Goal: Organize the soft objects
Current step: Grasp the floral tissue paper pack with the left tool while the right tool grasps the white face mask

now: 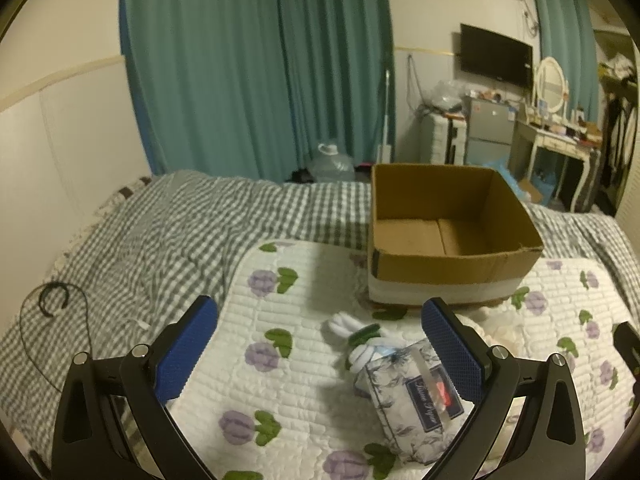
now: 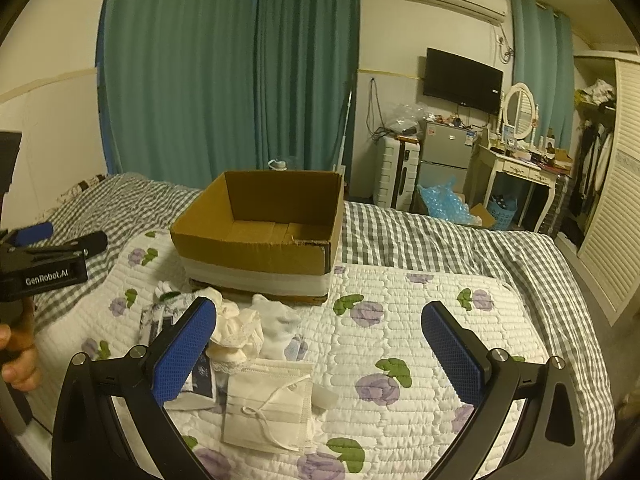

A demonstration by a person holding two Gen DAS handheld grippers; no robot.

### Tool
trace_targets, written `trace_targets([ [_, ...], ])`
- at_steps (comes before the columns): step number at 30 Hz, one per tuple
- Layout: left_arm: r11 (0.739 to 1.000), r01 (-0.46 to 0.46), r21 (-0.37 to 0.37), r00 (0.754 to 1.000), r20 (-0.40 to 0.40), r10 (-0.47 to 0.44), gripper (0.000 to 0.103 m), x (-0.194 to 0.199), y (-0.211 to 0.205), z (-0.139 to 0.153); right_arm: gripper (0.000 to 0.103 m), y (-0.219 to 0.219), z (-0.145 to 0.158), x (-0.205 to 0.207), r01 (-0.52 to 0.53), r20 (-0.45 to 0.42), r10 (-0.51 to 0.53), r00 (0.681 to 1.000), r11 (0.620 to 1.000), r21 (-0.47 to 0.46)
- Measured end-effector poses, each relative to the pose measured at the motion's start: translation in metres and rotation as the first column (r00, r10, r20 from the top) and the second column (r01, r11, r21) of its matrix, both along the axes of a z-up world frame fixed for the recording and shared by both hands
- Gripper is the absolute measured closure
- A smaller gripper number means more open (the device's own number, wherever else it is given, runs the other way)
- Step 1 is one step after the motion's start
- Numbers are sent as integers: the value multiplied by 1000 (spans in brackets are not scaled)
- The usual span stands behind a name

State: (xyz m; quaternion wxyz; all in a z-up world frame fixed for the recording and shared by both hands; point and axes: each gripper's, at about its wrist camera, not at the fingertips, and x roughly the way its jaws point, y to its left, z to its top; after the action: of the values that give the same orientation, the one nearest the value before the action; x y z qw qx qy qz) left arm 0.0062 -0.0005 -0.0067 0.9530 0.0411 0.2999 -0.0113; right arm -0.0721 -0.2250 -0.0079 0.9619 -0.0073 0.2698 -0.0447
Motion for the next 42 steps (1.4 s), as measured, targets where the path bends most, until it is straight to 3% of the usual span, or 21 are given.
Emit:
trace_targets([
  [6, 999, 39, 13, 999, -27, -38, 0, 4, -11, -12, 0, -16, -19, 4, -13, -40, 15, 999, 999, 46],
  [15, 993, 121, -11, 977, -178, -121, 0, 13, -35, -51, 0, -30, -54, 15, -28, -103, 36, 994, 996, 82],
  [21, 984, 170, -54, 951, -254, -178, 0, 16, -53, -74, 0, -31, -76, 22, -64, -151, 78, 985, 993, 95],
  [33, 980, 193, -38, 907, -375, -193, 0, 21, -67, -127, 0, -17, -114, 28, -121, -248, 147, 958, 985, 120],
  [37, 985, 145, -88, 862, -479, -170, 0, 31, -54, -143, 0, -8, -120, 21, -139, -275, 169, 946, 982, 126],
  [39, 988, 132, -84, 860, -485, -157, 9, 30, -49, -144, 0, -4, -124, 17, -152, -285, 185, 940, 979, 135],
  [42, 986, 165, -30, 877, -453, -160, 19, 23, -50, -137, 4, -1, -131, 13, -156, -303, 194, 933, 977, 144],
])
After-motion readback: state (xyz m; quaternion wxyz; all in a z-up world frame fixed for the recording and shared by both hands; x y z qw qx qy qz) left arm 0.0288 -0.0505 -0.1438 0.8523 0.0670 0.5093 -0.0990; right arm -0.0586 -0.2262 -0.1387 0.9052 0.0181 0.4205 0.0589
